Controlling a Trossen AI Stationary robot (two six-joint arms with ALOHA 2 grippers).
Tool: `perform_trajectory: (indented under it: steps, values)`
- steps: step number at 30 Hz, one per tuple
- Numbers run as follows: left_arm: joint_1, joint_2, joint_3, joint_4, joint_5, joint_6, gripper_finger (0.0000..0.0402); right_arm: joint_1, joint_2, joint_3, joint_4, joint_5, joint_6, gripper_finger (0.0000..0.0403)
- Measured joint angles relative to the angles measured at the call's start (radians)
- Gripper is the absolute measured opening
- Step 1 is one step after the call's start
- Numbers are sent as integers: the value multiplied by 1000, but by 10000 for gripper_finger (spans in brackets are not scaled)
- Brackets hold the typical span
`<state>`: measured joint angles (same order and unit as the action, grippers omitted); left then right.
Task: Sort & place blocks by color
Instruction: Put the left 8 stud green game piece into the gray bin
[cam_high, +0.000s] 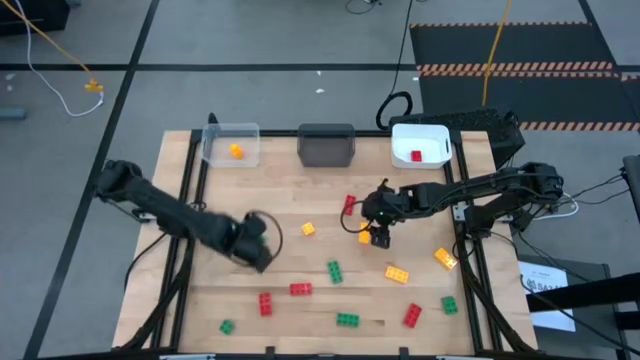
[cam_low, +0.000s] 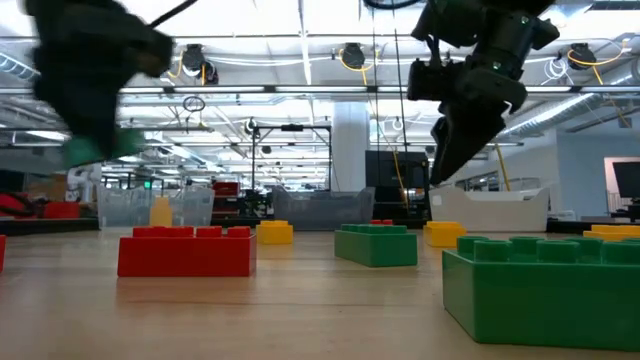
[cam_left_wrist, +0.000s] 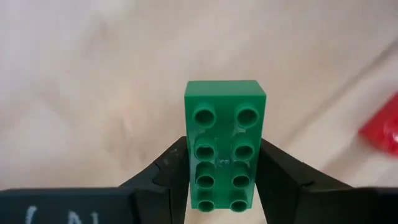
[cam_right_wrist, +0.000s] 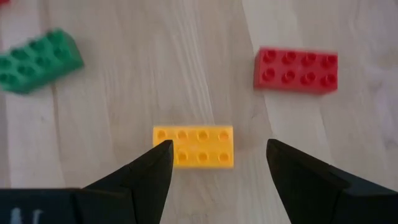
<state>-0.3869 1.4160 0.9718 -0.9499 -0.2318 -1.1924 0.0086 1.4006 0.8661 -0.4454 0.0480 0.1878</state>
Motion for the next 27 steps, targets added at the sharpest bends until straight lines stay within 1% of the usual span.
perform_trajectory:
  steps: [4,9,13,16,19,22,23,25,27]
  values:
    - [159,-41,0,91,-54,267,142,0,0,0,33,1,-5,251]
    - [379,-41,0,263,-46,586,142,-2,0,0,62,2,-16,251]
    - [549,-41,2,404,-24,750,142,-2,0,0,76,2,-16,251]
    - [649,-41,42,429,-12,854,142,-2,0,0,76,2,-16,251]
    - [709,-20,98,468,-12,961,142,-2,0,0,78,3,-16,251]
    - [738,13,161,497,-9,1059,142,-2,0,0,82,3,-16,251]
    - [744,30,191,522,-8,1082,142,-2,0,0,84,3,-17,251]
    - [759,72,243,517,-8,1116,142,-2,0,0,90,3,-17,251]
    - [770,136,303,546,-9,1147,142,-2,0,0,102,3,-17,251]
